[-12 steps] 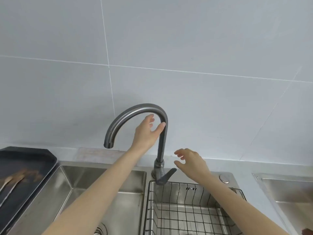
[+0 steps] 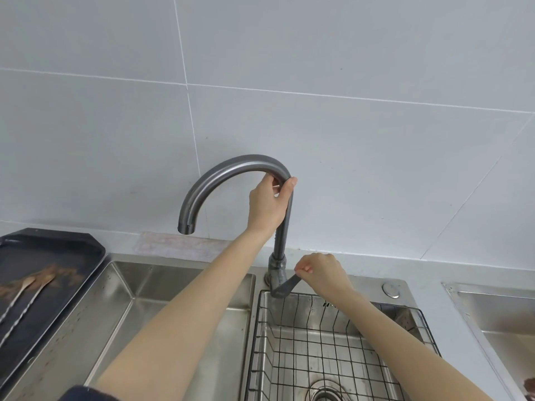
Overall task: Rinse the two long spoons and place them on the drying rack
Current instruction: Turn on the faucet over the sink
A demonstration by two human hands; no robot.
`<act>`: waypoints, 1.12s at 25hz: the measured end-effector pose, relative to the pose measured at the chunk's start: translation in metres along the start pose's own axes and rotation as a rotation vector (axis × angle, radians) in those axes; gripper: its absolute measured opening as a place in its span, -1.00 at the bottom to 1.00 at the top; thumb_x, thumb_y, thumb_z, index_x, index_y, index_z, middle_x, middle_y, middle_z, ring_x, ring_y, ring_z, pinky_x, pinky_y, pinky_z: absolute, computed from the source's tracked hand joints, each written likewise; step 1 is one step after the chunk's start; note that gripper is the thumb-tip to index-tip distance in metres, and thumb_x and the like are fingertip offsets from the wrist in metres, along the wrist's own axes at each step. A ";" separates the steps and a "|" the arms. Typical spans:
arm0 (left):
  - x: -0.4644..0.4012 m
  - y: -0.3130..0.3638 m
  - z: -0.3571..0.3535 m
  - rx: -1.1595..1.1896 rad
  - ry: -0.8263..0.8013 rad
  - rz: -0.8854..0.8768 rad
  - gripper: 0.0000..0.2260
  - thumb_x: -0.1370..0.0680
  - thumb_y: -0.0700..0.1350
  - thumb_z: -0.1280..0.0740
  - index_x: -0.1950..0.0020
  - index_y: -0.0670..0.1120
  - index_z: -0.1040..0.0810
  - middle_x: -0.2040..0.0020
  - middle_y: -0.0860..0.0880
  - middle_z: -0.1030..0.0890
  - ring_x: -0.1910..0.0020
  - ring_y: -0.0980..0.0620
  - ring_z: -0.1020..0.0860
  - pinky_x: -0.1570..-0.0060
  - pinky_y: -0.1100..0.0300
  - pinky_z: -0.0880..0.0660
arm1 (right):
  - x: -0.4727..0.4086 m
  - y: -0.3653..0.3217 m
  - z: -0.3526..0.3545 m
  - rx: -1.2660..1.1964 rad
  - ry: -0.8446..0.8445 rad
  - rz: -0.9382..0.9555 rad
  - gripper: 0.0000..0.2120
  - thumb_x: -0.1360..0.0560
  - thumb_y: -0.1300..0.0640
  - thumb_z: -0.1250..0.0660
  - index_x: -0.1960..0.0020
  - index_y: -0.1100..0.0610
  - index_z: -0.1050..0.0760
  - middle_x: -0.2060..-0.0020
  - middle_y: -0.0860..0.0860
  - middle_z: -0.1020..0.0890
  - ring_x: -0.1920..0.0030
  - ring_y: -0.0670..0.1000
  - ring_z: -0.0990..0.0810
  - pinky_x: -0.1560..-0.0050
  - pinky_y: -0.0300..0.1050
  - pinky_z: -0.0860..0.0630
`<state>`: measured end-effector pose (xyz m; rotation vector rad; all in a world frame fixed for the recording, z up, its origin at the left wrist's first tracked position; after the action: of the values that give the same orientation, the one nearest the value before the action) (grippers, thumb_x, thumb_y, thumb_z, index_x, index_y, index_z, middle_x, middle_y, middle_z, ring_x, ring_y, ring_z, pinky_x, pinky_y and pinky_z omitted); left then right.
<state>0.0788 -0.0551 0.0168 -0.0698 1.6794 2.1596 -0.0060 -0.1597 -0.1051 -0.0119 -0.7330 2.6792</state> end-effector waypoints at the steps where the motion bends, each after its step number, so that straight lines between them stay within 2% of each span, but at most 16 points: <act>1: 0.000 -0.001 0.001 -0.006 0.006 -0.010 -0.77 -0.55 -0.07 -0.25 -0.02 -0.23 -0.51 0.13 0.00 -0.53 0.11 0.08 -0.48 0.26 0.47 -0.32 | 0.001 0.000 0.000 0.005 0.004 0.005 -0.78 -0.49 0.23 -0.24 -0.02 0.13 -0.64 0.01 0.07 -0.68 -0.03 0.09 -0.61 -0.02 -0.07 -0.56; 3: -0.002 0.000 0.003 -0.031 0.010 -0.035 -0.77 -0.55 -0.07 -0.25 0.00 -0.24 -0.52 0.14 0.00 -0.54 0.12 0.08 -0.49 0.27 0.59 -0.34 | 0.003 -0.001 -0.001 0.025 0.009 0.012 -0.77 -0.50 0.24 -0.23 -0.04 0.13 -0.64 -0.01 0.08 -0.68 -0.04 0.11 -0.60 -0.02 -0.06 -0.55; 5: 0.000 0.002 0.004 -0.049 0.006 -0.031 -0.82 -0.55 -0.07 -0.25 0.05 -0.19 -0.50 0.16 -0.01 -0.54 0.15 0.08 -0.48 0.27 0.63 -0.32 | 0.004 0.000 -0.003 0.047 0.010 0.012 -0.76 -0.50 0.25 -0.22 -0.05 0.13 -0.63 -0.02 0.09 -0.67 -0.03 0.13 -0.61 -0.03 -0.04 -0.56; 8: 0.003 0.002 0.005 -0.050 0.025 -0.022 -0.77 -0.55 -0.08 -0.25 -0.01 -0.25 -0.52 0.16 -0.02 -0.54 0.15 0.07 -0.46 0.27 0.50 -0.32 | 0.007 -0.001 -0.004 0.075 0.019 0.009 -0.76 -0.52 0.25 -0.21 -0.07 0.13 -0.62 -0.02 0.12 -0.67 -0.04 0.14 -0.60 -0.01 -0.03 -0.56; 11: 0.005 0.002 0.005 -0.048 0.027 -0.012 -0.78 -0.55 -0.08 -0.25 -0.01 -0.23 -0.52 0.16 -0.01 -0.53 0.16 0.08 -0.45 0.26 0.52 -0.32 | 0.008 -0.001 -0.004 0.092 0.035 0.008 -0.76 -0.51 0.24 -0.21 -0.06 0.12 -0.62 -0.01 0.12 -0.67 -0.05 0.15 -0.60 -0.01 -0.03 -0.55; 14: 0.004 0.002 0.004 -0.059 0.024 -0.001 -0.76 -0.55 -0.08 -0.25 -0.02 -0.25 -0.52 0.17 -0.04 -0.55 0.16 0.07 -0.46 0.24 0.42 -0.27 | 0.008 -0.001 -0.004 0.095 0.040 0.001 -0.77 -0.52 0.24 -0.22 -0.05 0.12 -0.63 0.00 0.13 -0.67 -0.04 0.15 -0.59 0.00 -0.04 -0.54; 19: 0.003 0.001 0.003 -0.098 0.049 0.016 -0.76 -0.54 -0.06 -0.25 -0.02 -0.24 -0.53 0.07 -0.16 -0.66 0.16 0.02 -0.48 0.08 0.21 -0.35 | 0.007 -0.002 -0.004 0.098 0.047 0.004 -0.78 -0.52 0.24 -0.23 -0.04 0.13 -0.63 0.01 0.15 -0.66 -0.02 0.17 -0.59 0.04 -0.05 -0.52; 24: 0.003 0.001 0.003 -0.094 0.050 0.007 -0.76 -0.54 -0.07 -0.26 -0.01 -0.25 -0.53 0.08 -0.18 -0.66 0.15 -0.03 -0.51 0.09 0.22 -0.36 | 0.011 0.000 -0.007 0.108 0.047 0.013 -0.79 -0.51 0.23 -0.24 -0.03 0.12 -0.63 0.04 0.14 -0.67 0.01 0.16 -0.60 0.13 -0.10 -0.48; 26: 0.003 0.000 0.003 -0.084 0.052 0.011 -0.76 -0.54 -0.07 -0.27 0.00 -0.25 -0.53 0.14 -0.17 -0.64 0.15 -0.06 -0.52 0.06 0.17 -0.39 | 0.013 0.000 -0.009 0.105 0.052 0.025 -0.80 -0.52 0.22 -0.24 -0.03 0.13 -0.63 0.04 0.13 -0.67 0.01 0.16 -0.60 0.11 -0.08 -0.50; 28: 0.003 -0.001 0.003 -0.081 0.050 0.021 -0.77 -0.53 -0.07 -0.27 0.01 -0.24 -0.53 0.20 -0.11 -0.59 0.18 -0.02 -0.49 0.13 0.24 -0.35 | 0.014 0.000 -0.009 0.094 0.058 0.031 -0.80 -0.52 0.22 -0.25 -0.02 0.14 -0.63 0.04 0.13 -0.67 0.02 0.16 -0.60 0.08 -0.05 -0.53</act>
<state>0.0772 -0.0516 0.0161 -0.1303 1.6261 2.2591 -0.0183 -0.1508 -0.1119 -0.0770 -0.5929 2.7273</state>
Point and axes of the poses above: each hand's wrist, its own x-axis away from the middle knuckle, its own z-axis out of the back of the hand, y = z × x, the point moved 8 cm from there along -x, towards the middle knuckle
